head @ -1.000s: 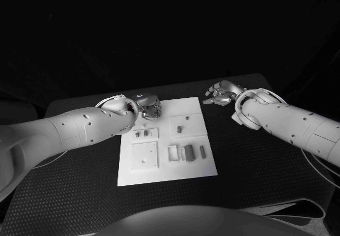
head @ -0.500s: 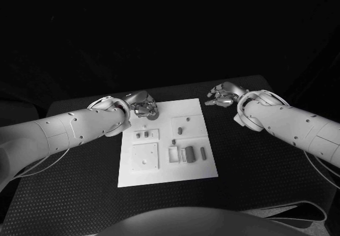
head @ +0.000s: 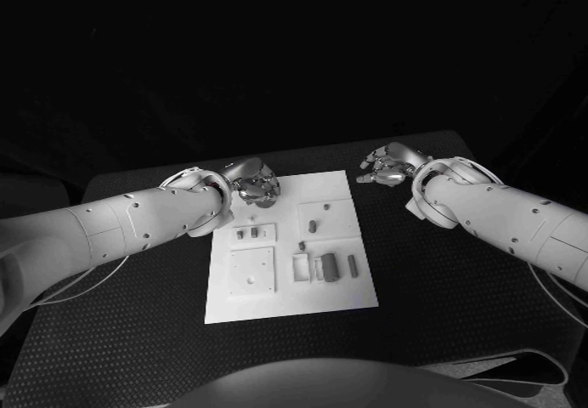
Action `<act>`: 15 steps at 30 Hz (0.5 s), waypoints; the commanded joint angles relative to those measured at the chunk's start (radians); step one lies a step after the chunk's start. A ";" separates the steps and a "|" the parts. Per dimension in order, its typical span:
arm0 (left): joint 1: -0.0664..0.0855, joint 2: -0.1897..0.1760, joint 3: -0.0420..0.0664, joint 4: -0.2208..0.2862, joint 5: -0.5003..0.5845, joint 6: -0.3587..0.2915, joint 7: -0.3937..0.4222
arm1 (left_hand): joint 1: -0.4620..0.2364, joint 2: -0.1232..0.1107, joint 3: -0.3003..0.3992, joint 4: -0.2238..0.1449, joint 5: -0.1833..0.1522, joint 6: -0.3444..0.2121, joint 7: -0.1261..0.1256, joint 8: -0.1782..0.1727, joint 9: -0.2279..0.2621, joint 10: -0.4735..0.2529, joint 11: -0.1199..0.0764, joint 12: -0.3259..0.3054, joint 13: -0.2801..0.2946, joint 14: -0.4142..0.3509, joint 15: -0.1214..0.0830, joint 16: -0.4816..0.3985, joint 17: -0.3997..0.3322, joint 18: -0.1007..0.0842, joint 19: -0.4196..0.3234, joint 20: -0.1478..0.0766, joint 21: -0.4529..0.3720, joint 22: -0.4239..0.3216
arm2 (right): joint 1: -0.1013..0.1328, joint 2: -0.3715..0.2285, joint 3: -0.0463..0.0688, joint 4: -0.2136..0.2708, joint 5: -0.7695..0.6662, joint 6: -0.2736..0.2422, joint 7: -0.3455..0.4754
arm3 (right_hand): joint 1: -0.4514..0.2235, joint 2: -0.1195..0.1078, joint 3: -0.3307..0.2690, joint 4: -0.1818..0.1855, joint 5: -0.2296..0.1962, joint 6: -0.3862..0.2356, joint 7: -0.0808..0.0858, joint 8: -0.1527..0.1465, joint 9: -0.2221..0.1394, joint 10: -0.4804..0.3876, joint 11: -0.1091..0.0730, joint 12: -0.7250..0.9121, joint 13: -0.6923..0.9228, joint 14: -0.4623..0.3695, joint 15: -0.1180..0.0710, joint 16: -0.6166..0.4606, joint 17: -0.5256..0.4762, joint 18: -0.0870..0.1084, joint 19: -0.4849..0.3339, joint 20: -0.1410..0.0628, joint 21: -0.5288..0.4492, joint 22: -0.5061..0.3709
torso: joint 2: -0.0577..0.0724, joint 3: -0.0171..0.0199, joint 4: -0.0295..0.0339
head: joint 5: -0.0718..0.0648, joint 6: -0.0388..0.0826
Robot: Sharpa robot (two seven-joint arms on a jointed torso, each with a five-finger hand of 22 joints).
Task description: Assemble the parts on the task board
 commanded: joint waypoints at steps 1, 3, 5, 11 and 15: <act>0.000 -0.001 0.000 0.004 -0.004 0.019 0.005 | -0.002 -0.008 -0.006 0.000 0.001 -0.004 0.005 0.002 0.001 -0.002 0.004 -0.008 -0.002 -0.002 0.009 -0.004 0.002 0.110 -0.007 0.001 0.002 0.022 | 0.000 0.000 0.000 0.003 -0.007 0.007 0.003 | -0.007 0.000 -0.001 0.005 -0.001 -0.002 0.010 0.005 -0.001 -0.007 0.000 0.004 0.000 -0.006 0.002 -0.004 -0.001 0.015 -0.001 -0.008 -0.006 0.016 | 0.000 0.0018 0.0004 | 0.000 -0.001; 0.000 -0.003 0.000 0.006 -0.006 0.021 0.004 | 0.001 -0.013 -0.008 -0.001 0.001 -0.005 0.005 0.002 0.002 -0.002 0.004 -0.008 -0.002 -0.003 0.009 -0.005 0.003 0.111 -0.008 0.001 0.003 0.022 | 0.000 -0.001 0.000 0.003 -0.007 0.006 0.003 | -0.007 0.000 -0.001 0.005 -0.001 -0.002 0.010 0.005 -0.002 -0.007 0.000 0.004 0.000 -0.006 0.002 -0.004 -0.001 0.015 -0.001 -0.009 -0.006 0.016 | 0.000 0.0016 0.0002 | -0.001 -0.001; 0.000 -0.004 -0.001 0.007 -0.008 0.023 0.005 | 0.002 -0.018 -0.010 -0.001 0.001 -0.006 0.005 0.002 0.002 -0.002 0.005 -0.009 -0.002 -0.005 0.009 -0.005 0.003 0.111 -0.009 0.001 0.003 0.022 | 0.000 -0.002 0.000 0.004 -0.007 0.005 0.003 | -0.006 0.001 0.000 0.004 -0.001 -0.002 0.010 0.005 -0.002 -0.007 0.000 0.004 0.000 -0.006 0.002 -0.004 -0.001 0.015 -0.001 -0.009 -0.006 0.016 | -0.001 0.0019 0.0000 | 0.000 -0.001; 0.000 -0.008 -0.001 0.018 -0.016 0.028 0.013 | 0.012 -0.032 -0.015 -0.001 0.001 -0.008 0.005 0.002 0.002 -0.001 0.004 -0.010 -0.001 -0.008 0.009 -0.005 0.006 0.111 -0.012 0.002 0.004 0.023 | 0.000 -0.002 0.000 0.006 -0.008 0.001 0.003 | -0.001 0.001 0.001 0.000 -0.001 -0.001 0.010 0.005 -0.002 -0.007 0.000 0.005 0.000 -0.005 0.001 -0.003 -0.001 0.015 0.000 -0.009 -0.005 0.016 | 0.000 0.0015 -0.0005 | -0.001 -0.001; 0.000 -0.010 -0.002 0.024 -0.023 0.043 0.022 | 0.015 -0.041 -0.019 -0.001 0.001 -0.010 0.006 0.001 0.002 -0.003 0.005 -0.011 -0.001 -0.010 0.010 -0.005 0.008 0.110 -0.014 0.002 0.005 0.023 | 0.000 -0.003 0.000 0.009 -0.011 0.002 0.002 | 0.007 0.001 0.002 -0.007 -0.001 -0.001 0.010 0.006 -0.002 -0.007 0.000 0.006 0.001 -0.005 0.001 -0.003 -0.001 0.015 0.000 -0.010 -0.005 0.016 | 0.000 0.0008 0.0001 | 0.000 0.000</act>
